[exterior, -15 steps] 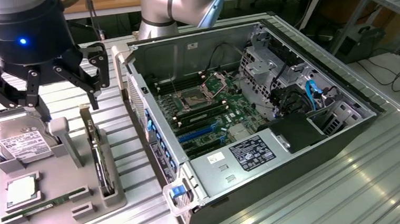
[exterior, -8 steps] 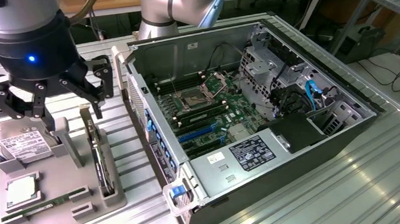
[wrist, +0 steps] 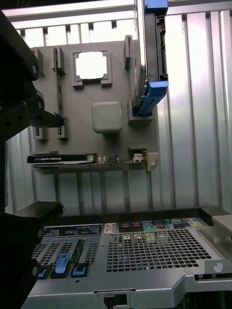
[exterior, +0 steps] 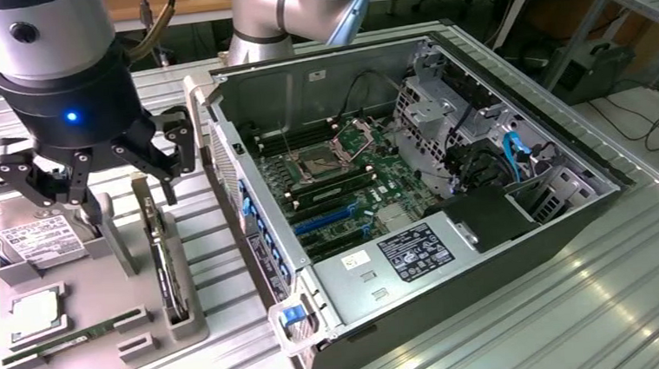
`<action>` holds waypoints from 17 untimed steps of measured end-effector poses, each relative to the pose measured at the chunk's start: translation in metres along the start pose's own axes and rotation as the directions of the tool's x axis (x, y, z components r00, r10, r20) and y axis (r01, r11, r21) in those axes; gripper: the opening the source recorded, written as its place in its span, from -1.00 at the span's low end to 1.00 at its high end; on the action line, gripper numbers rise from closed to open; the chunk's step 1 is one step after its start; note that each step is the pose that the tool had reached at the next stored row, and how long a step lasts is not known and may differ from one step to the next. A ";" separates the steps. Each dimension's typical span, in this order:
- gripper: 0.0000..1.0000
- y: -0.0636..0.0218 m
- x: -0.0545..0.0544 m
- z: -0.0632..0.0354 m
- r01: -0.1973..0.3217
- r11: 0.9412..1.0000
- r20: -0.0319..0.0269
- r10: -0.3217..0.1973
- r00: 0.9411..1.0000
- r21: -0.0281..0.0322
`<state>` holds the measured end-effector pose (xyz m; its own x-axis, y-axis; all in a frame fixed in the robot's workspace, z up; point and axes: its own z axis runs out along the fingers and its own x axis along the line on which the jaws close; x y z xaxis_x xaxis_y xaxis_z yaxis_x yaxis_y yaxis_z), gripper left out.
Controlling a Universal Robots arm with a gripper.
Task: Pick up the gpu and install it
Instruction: 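Pick up the gpu and move the gpu toward the slot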
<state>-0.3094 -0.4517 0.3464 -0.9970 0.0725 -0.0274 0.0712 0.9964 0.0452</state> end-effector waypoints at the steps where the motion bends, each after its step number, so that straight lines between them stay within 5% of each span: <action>1: 0.45 -0.0001 0.000 0.0018 0.000 1.000 0.000 0.000 1.000 0.000; 17: 0.45 -0.0014 0.001 0.0304 0.000 1.000 -0.003 0.000 1.000 0.000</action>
<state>-0.3095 -0.4517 0.3160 -0.9970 0.0727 -0.0247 0.0715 0.9964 0.0450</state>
